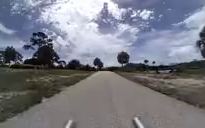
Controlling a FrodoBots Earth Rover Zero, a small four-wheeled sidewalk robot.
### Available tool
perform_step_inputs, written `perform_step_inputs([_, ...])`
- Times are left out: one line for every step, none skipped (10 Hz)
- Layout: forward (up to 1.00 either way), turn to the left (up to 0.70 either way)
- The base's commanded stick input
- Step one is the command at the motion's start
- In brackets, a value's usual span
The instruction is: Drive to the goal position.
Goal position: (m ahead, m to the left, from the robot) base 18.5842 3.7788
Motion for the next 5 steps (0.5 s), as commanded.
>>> perform_step_inputs([0.85,0.0])
perform_step_inputs([0.85,0.0])
perform_step_inputs([0.85,0.0])
perform_step_inputs([0.85,0.0])
perform_step_inputs([0.85,0.0])
